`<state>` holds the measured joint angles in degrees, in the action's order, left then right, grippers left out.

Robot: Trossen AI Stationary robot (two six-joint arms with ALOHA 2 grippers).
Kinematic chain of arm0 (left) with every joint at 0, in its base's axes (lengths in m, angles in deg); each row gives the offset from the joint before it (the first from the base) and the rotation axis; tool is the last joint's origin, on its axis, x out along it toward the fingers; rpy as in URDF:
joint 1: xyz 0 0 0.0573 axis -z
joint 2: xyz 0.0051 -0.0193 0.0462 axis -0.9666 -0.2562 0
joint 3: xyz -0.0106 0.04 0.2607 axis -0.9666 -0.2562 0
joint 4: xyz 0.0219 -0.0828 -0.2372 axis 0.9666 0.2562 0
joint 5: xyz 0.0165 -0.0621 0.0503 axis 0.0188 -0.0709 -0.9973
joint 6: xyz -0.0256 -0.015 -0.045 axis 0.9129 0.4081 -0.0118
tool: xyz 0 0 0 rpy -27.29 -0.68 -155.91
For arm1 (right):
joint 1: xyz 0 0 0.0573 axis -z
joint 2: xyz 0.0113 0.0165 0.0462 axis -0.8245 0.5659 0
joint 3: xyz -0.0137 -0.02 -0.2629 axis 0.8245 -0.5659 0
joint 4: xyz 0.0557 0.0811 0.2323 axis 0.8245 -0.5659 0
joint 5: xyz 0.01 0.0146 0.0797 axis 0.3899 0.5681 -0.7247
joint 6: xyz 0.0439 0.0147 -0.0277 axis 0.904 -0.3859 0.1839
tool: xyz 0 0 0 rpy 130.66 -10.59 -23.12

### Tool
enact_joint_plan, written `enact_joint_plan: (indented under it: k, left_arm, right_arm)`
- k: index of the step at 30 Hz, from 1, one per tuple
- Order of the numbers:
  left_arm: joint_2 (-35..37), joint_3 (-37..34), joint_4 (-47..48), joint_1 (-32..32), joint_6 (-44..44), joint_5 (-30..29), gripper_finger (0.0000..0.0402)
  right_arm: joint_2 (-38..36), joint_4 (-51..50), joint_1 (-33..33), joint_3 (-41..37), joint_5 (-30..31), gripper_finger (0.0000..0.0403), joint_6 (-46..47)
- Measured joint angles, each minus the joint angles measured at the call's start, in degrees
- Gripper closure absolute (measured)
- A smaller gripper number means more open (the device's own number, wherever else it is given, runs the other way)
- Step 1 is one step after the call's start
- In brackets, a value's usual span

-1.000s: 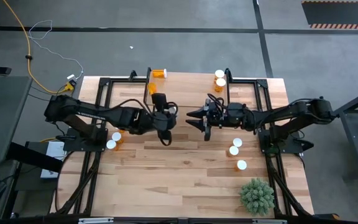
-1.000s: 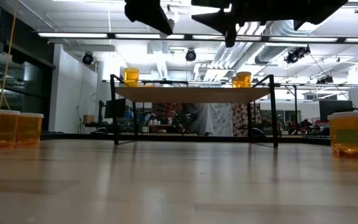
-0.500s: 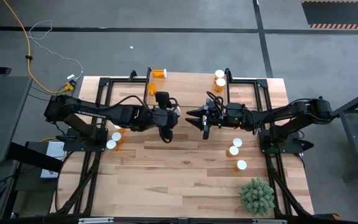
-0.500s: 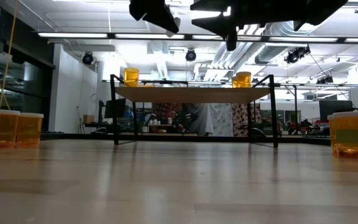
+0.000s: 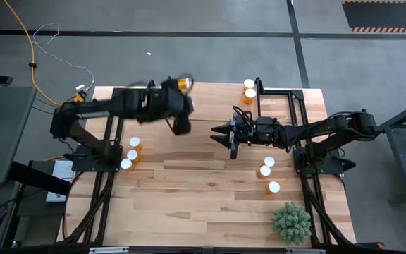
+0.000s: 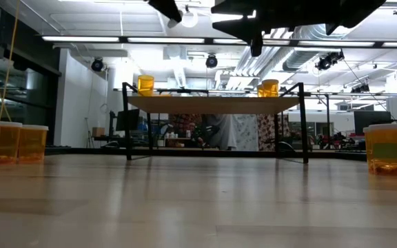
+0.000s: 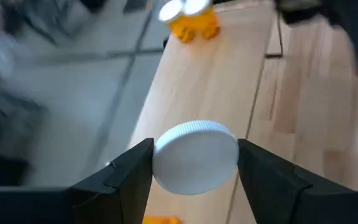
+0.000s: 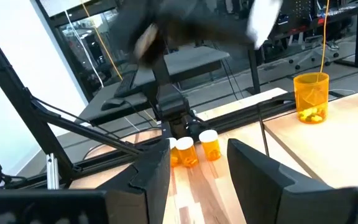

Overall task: Pick and place medicine bottles onto shelf by color
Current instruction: Put the yellow pill bottle on the shelf

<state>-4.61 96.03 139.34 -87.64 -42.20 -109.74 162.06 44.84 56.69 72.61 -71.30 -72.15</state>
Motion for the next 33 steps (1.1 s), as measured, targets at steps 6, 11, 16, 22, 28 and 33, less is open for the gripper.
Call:
enact_joint_plan:
  k: [6, 11, 16, 22, 28, 33]
  left_arm:
    - [-5.4, 12.9, 18.1, -13.1, 13.6, 15.8, 0.0195]
    - [-8.5, 15.4, 26.8, -21.5, 19.9, 24.8, 0.0195]
    - [-11.3, 15.5, 29.1, -26.6, 21.1, 28.1, 0.0195]
    - [-15.3, 15.5, 29.5, -29.3, 21.1, 34.8, 0.0195]
    - [-17.2, 15.5, 31.9, -29.5, 20.8, 34.1, 0.0195]
    - [-16.6, 15.5, 32.0, -29.8, 21.1, 30.8, 0.0195]
  right_arm:
    - [0.0, -1.6, 0.0, 0.0, 0.0, 0.0251, 0.0]
    - [0.0, -3.2, 0.0, 0.0, 0.0, 0.0251, 0.4]
    - [0.0, -3.2, 0.0, 0.0, 0.0, 0.0251, 0.4]
    - [0.0, -3.2, 0.0, 0.0, 0.0, 0.0251, 0.4]
    - [0.0, -3.3, 0.0, 0.0, 0.0, 0.0251, 0.5]
    - [0.0, -3.4, 0.0, 0.0, 0.0, 0.0251, 0.5]
